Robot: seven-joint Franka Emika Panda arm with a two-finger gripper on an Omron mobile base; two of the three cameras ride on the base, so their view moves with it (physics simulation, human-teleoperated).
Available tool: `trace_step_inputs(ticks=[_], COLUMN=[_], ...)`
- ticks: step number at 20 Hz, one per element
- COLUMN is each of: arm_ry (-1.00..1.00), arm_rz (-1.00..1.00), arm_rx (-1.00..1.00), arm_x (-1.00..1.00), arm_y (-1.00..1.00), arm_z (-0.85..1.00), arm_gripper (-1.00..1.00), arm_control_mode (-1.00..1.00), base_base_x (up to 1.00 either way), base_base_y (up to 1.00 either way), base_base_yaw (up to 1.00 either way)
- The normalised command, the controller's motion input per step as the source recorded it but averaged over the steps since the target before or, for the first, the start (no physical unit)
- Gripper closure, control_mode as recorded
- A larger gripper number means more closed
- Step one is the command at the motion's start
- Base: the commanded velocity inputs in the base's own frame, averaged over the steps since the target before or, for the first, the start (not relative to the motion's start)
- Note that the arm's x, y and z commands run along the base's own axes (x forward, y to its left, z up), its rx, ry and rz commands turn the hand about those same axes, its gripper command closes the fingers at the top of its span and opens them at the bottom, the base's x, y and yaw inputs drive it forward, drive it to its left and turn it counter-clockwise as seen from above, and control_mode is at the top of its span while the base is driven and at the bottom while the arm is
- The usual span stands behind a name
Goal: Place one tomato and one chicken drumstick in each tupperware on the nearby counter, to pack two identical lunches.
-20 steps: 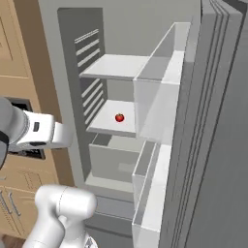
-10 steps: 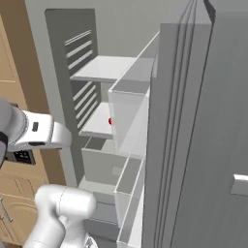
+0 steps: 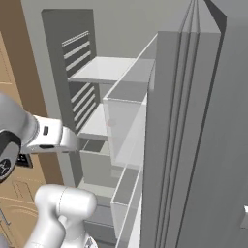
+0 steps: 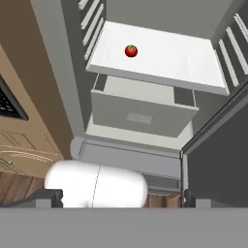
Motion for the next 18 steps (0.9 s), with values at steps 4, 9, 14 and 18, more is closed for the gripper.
trace_step_inputs(ticks=[4,9,14,18], arm_ry=[-0.17,-0.14,-0.06,-0.10], arm_rz=[0.00,0.00,0.00,0.02], arm_rx=[0.02,0.00,0.00,0.00], arm_x=[0.35,0.51,0.45,0.45], arm_y=[-0.07,0.00,0.00,0.00], arm_z=[-0.60,-0.14,0.00,-0.19], arm_gripper=[-1.00,-1.00,-1.00,-1.00], arm_control_mode=[-1.00,-1.00,-1.00,-1.00], base_base_x=[0.00,0.00,0.00,0.00], base_base_y=[0.00,0.00,0.00,0.00], base_base_yaw=[0.00,0.00,0.00,0.00])
